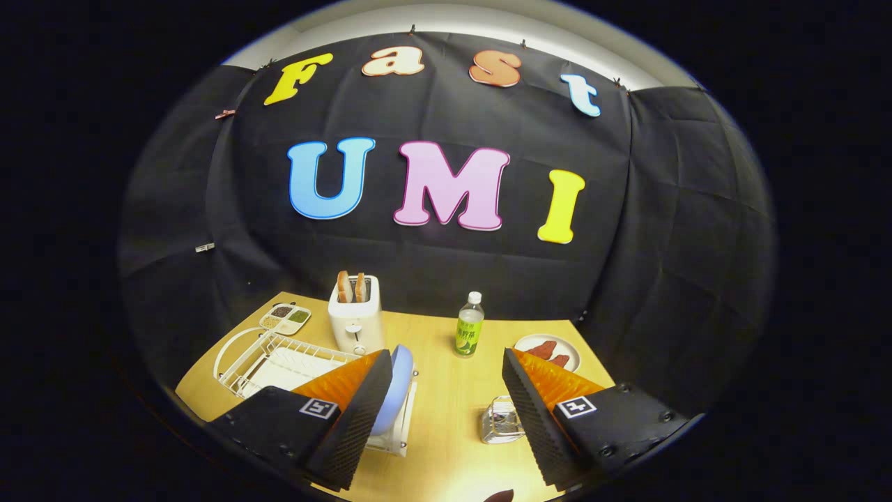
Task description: Take the plate from the dish rack, then take the spoon from the basket and place it into the plate.
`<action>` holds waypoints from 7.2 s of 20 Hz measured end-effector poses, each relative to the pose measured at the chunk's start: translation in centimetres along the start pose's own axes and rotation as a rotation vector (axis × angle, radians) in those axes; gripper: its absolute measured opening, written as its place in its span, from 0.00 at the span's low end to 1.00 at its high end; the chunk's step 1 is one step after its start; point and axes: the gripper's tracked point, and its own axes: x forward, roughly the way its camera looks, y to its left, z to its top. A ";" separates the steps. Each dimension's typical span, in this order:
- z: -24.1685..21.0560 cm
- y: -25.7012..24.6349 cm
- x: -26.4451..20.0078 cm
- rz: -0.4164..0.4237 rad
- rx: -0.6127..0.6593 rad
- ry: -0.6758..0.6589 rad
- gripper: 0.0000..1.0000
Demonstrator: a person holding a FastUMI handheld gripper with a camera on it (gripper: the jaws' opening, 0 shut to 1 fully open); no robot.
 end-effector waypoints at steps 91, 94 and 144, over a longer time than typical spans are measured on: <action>-22.0 -3.5 -1.8 0.136 0.137 0.408 0.61; -18.4 -6.6 -0.1 0.149 0.072 0.330 0.69; -22.7 7.9 -9.5 0.504 -0.018 0.490 0.13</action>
